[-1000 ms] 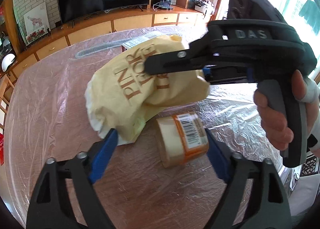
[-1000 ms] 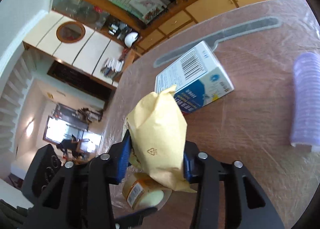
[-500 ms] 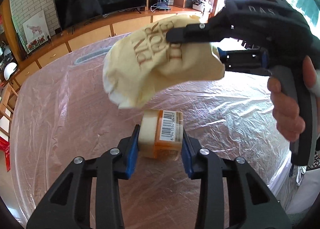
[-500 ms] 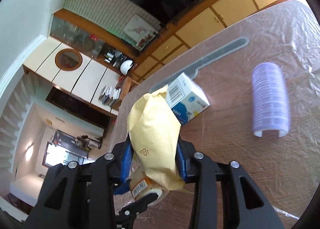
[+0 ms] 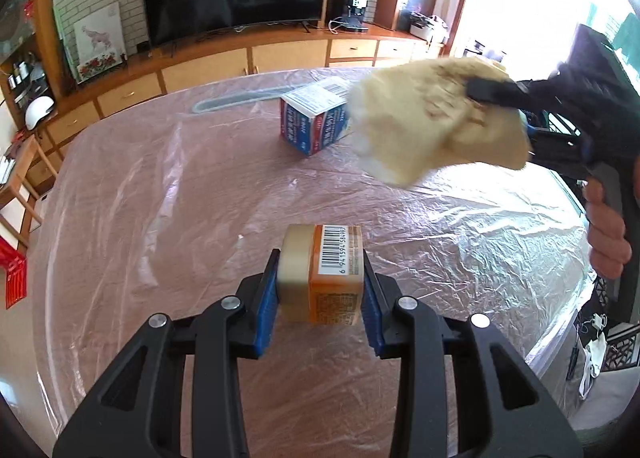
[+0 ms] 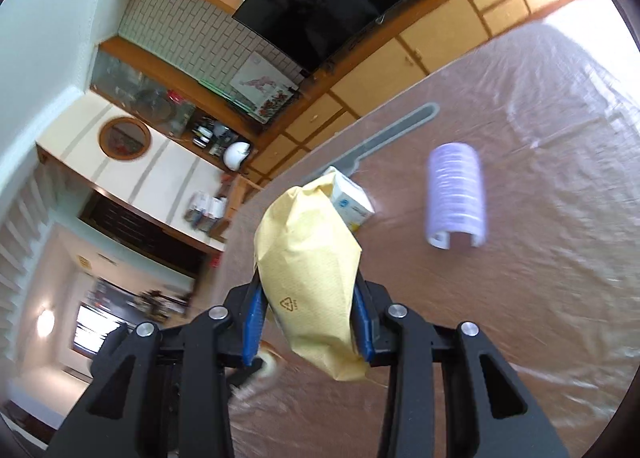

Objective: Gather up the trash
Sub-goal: 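Grasp the yellow paper bag with the right tool while the left tool grasps the tape roll, then carry the yellow bag and tape roll over the black bin with both tools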

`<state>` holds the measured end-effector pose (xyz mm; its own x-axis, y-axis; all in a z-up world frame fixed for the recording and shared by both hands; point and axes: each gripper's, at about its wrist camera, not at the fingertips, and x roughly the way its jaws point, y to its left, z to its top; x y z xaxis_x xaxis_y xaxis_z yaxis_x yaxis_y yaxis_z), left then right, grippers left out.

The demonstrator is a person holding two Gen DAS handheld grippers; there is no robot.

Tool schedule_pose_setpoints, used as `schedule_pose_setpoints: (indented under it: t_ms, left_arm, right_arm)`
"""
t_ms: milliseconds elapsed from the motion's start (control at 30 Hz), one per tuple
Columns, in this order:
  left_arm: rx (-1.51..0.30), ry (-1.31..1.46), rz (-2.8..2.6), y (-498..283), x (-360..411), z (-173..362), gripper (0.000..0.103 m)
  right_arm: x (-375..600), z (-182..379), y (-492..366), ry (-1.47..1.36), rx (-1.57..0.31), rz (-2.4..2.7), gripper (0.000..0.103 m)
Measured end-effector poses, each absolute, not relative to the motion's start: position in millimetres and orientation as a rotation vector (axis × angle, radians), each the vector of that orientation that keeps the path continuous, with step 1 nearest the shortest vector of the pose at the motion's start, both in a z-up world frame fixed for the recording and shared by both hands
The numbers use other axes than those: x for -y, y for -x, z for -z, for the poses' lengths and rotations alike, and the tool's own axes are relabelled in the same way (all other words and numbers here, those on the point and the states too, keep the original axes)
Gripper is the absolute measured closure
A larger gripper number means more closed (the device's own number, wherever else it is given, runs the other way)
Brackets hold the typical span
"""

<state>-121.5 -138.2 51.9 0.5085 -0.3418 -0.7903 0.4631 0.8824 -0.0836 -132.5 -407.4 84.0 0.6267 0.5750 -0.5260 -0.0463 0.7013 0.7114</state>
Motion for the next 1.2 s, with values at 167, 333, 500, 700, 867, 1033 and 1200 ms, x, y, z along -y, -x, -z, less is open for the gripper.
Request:
schedule_pose_setpoints:
  t_ms: [167,333,500,700,867,1033,1200]
  left_arm:
    - [-0.905,-0.132,0.459,131.7,135.7,-58.3,0.065]
    - [-0.889,-0.128,0.449,144.7,130.7,-67.1,0.065]
    - [-0.862,-0.122,0.453,160.2,122.0,-80.6,0.065]
    - [-0.831,-0.128,0.459,190.1,115.3,-93.4,0.065]
    - [-0.821,-0.135,0.466,213.6,109.3,-100.9,0.065]
    - [-0.822,-0.145,0.474,239.9,105.4,-103.5,0.065]
    - [-0.833,-0.164,0.499,269.5,104.5,-103.1,0.065]
  right_arm:
    - [403.1,-96.3,160.7,-0.592,-0.831,-0.347,0.067]
    - [399.5,-106.9,188.1,-0.522,-0.829,-0.343,0.067]
    - [404.2,-116.8,215.4,-0.514,-0.812,-0.355,0.067]
    - [410.9,-129.1,247.7,-0.524,-0.789,-0.391,0.067]
    - [410.8,-135.8,273.1,-0.525,-0.787,-0.430,0.067]
    - [406.7,-140.0,300.8,-0.523,-0.796,-0.486,0.067]
    - [393.6,-143.4,329.5,-0.483,-0.821,-0.538,0.067]
